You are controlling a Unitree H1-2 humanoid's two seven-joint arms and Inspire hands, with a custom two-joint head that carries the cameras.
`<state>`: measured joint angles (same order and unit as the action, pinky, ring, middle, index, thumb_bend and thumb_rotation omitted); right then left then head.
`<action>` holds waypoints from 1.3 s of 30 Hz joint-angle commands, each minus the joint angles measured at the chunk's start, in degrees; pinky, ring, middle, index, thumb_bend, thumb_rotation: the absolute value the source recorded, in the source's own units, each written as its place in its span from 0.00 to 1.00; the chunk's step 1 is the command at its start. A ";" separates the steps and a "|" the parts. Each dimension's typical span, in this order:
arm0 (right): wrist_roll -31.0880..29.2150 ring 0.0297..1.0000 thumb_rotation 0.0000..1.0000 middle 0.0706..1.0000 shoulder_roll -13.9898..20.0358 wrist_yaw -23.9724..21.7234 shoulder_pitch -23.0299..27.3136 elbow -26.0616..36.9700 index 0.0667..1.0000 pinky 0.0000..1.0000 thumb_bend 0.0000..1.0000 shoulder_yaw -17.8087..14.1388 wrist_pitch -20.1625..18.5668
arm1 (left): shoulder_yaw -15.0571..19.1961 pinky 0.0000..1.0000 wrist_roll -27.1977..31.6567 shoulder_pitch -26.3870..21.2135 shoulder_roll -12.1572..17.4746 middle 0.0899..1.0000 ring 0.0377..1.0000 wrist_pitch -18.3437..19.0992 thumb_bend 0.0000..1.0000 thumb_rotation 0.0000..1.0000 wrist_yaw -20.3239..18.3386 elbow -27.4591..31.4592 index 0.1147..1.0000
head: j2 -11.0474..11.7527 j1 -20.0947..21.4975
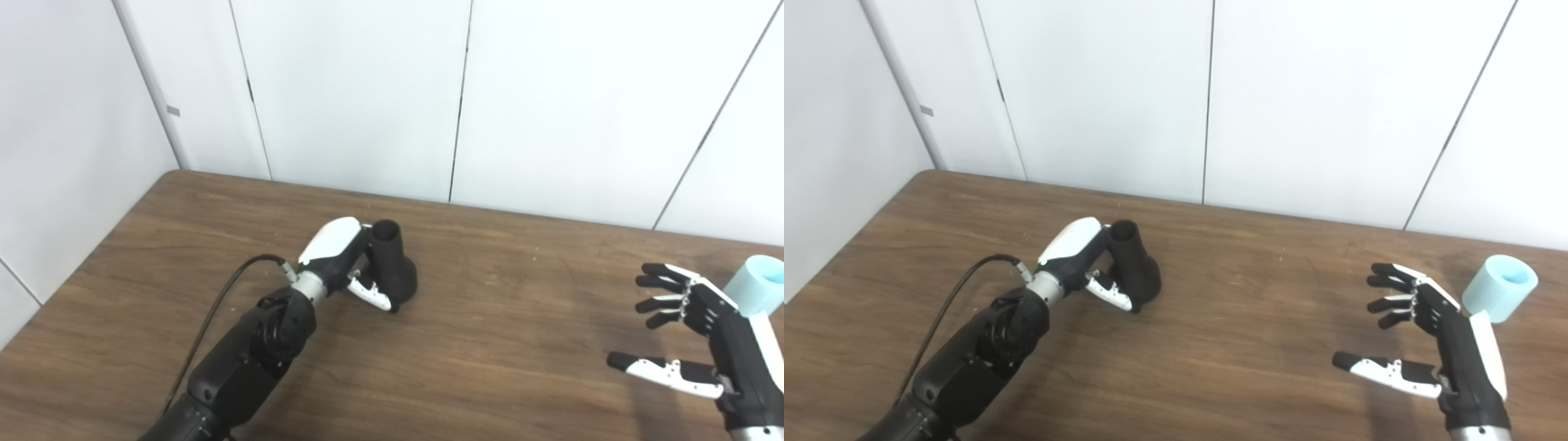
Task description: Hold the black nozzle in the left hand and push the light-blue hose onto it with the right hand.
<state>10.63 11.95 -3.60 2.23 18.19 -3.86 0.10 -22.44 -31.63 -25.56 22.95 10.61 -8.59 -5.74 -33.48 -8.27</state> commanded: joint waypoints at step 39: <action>15.21 0.61 0.14 0.76 18.12 -13.99 17.44 14.17 0.77 0.44 0.83 -1.01 -26.37 | -15.70 0.98 -8.30 -2.62 -3.63 0.44 0.60 -9.55 0.53 0.00 -11.70 -5.25 0.41 | -0.69 20.78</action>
<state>23.52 28.54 -15.10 17.46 30.72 -4.48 -24.52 -34.58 -38.06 -32.20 18.99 2.09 -16.24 -7.28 -34.10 12.56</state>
